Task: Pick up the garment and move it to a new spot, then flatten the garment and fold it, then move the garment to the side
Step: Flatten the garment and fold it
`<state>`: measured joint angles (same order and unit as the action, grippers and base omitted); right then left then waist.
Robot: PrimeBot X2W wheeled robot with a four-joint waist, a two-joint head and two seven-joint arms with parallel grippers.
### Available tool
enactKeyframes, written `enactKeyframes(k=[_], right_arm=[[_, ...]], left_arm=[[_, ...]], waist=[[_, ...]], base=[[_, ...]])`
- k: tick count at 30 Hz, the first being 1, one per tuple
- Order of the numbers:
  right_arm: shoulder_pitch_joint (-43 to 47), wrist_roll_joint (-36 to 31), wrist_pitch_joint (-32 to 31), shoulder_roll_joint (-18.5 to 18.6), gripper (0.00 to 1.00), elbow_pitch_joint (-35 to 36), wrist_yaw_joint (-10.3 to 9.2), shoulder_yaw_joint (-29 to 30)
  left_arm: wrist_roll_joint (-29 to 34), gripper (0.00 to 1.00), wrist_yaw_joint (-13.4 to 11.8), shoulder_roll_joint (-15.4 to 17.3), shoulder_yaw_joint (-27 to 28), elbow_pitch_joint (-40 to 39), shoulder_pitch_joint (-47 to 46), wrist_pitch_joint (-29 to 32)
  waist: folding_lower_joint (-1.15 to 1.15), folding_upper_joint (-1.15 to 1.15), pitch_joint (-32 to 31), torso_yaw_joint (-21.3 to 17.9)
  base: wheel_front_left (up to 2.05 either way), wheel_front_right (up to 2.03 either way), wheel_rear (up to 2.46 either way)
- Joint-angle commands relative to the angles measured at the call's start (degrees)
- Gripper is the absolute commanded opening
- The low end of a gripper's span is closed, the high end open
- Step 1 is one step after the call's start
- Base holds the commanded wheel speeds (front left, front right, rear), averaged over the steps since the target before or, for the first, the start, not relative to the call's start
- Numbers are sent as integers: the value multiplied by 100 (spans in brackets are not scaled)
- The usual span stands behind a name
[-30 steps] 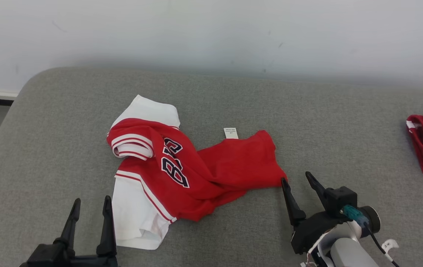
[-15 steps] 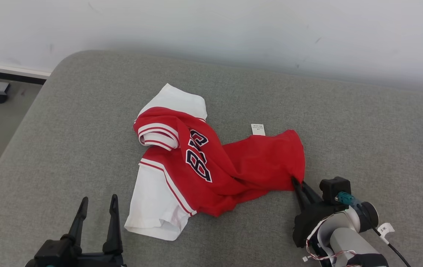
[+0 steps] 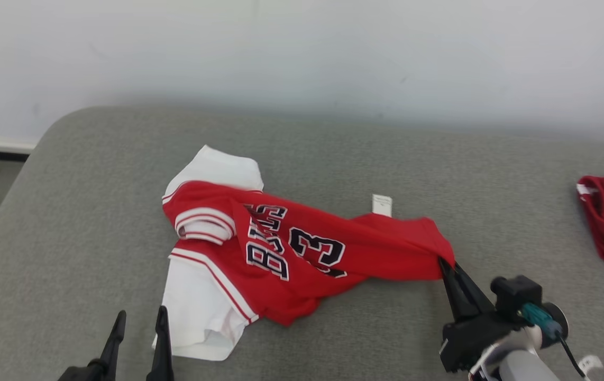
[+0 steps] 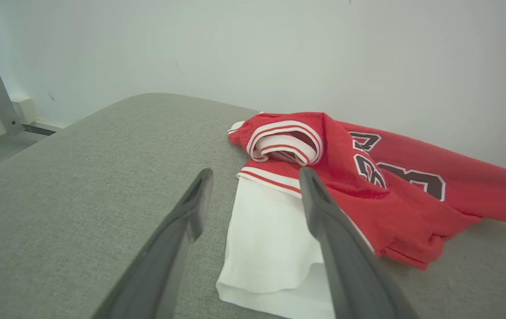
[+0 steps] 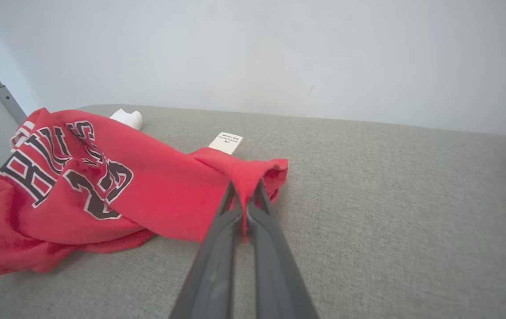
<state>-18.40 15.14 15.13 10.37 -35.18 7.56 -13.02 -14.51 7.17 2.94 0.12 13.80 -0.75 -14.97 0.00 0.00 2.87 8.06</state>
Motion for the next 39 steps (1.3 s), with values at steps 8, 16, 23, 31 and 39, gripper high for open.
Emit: enactKeyframes(k=[8, 16, 23, 31, 39], right_arm=[[975, 289, -324, 263, 0, 1505, -14, 266], [1730, 289, -1311, 324, 0, 3486, -14, 948], [1217, 87, -1515, 453, 0, 3434, -14, 933], [-832, -259, -1272, 514, 0, 1484, -13, 451], [-2455, -531, -857, 425, 28, -1083, -14, 189]], left_arm=[[-119, 100, -7, -7, -1, -64, 245, -20], [-164, 100, -44, -8, -43, -107, 202, -20], [-197, 100, -48, -7, -161, -21, 40, -20], [-243, 100, -43, -7, -372, 85, -191, -20], [-389, 100, -63, -9, -675, 194, -414, -20]], waist=[[0, 0, -199, -533], [0, 0, -70, -605], [0, 0, 23, -404], [0, 0, 160, 82], [0, 0, 358, 515]], base=[[0, 0, 0], [0, 0, 0], [0, 0, 0], [0, 0, 0], [0, 0, 0]])
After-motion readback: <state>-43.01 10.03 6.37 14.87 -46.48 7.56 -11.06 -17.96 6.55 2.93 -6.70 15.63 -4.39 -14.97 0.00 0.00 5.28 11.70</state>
